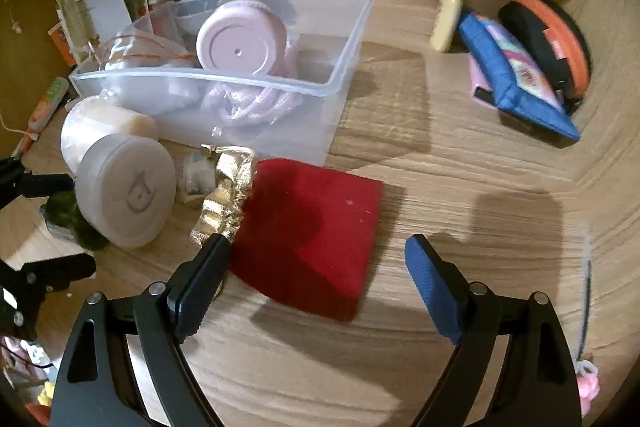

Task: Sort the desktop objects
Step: 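Grasp dark green bottle with left tool while right tool grasps red pouch, then carry green bottle and red pouch into clear bin and open both tools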

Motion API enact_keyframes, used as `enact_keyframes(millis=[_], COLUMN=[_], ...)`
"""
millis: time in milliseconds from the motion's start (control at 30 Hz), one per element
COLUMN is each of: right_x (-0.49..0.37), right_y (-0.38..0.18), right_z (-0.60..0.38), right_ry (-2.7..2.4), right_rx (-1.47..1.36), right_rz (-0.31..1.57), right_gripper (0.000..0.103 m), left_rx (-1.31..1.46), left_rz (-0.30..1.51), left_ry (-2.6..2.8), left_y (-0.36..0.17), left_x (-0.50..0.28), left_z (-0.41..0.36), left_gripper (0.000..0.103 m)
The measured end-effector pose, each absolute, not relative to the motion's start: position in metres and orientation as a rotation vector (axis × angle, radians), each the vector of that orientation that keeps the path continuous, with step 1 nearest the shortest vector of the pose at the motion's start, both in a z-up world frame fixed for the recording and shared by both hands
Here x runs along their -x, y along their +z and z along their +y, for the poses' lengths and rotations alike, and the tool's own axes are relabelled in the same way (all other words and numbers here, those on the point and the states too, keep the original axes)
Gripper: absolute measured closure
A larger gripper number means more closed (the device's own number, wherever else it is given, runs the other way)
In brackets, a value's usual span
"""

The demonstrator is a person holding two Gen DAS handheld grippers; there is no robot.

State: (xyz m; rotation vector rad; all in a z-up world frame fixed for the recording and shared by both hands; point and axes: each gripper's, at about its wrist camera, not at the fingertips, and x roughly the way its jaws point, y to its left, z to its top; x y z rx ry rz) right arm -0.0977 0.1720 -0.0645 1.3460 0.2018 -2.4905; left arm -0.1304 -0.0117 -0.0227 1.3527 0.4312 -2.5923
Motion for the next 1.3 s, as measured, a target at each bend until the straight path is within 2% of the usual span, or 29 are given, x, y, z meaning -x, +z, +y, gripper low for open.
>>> enact_keyframes(millis=[67,133,267,333,400,467,533,600,667,1300], right_x=[0.103,0.106,0.109,0.106,0.103,0.098,0.093,0.088,0.084,0.071], right_y=[-0.067,-0.069,-0.070,-0.069,-0.066,-0.063,-0.061,-0.058,-0.054,0.037], right_z=[0.171,0.173,0.175,0.172,0.169,0.166,0.161,0.158,0.157,0.162], right_ry=[-2.445,-2.428,-2.435,-2.432,-2.391,-2.358,-2.376,-2.384,-2.386,-2.566], right_rx=[-1.372,-1.381,-1.371,-1.338,-1.307,-1.286,-1.257,-1.230,-1.209,-0.845], right_rz=[0.154,0.126,0.119,0.137,0.143,0.150,0.202,0.234,0.247,0.252], right_gripper=[0.015,0.011,0.011,0.025,0.053,0.068,0.073,0.084,0.090,0.091], left_rx=[-1.344,-1.337,-1.326,-1.322,-1.311,-1.284,-1.258,-1.218,-1.184,-0.839], left_rz=[0.406,0.381,0.376,0.371,0.379,0.404,0.437,0.477,0.493,0.614], left_ry=[-2.599,-2.608,-2.623,-2.615,-2.617,-2.618,-2.627,-2.640,-2.639,-2.584], left_y=[-0.023,-0.023,-0.023,-0.023,-0.022,-0.018,-0.013,-0.007,-0.001,0.066], left_x=[0.128,0.125,0.120,0.118,0.116,0.113,0.110,0.106,0.101,0.082], left_z=[-0.011,-0.008,-0.009,-0.009,-0.010,-0.014,-0.017,-0.020,-0.022,-0.090], left_gripper=[0.034,0.039,0.039,0.039,0.039,0.039,0.039,0.039,0.039,0.039])
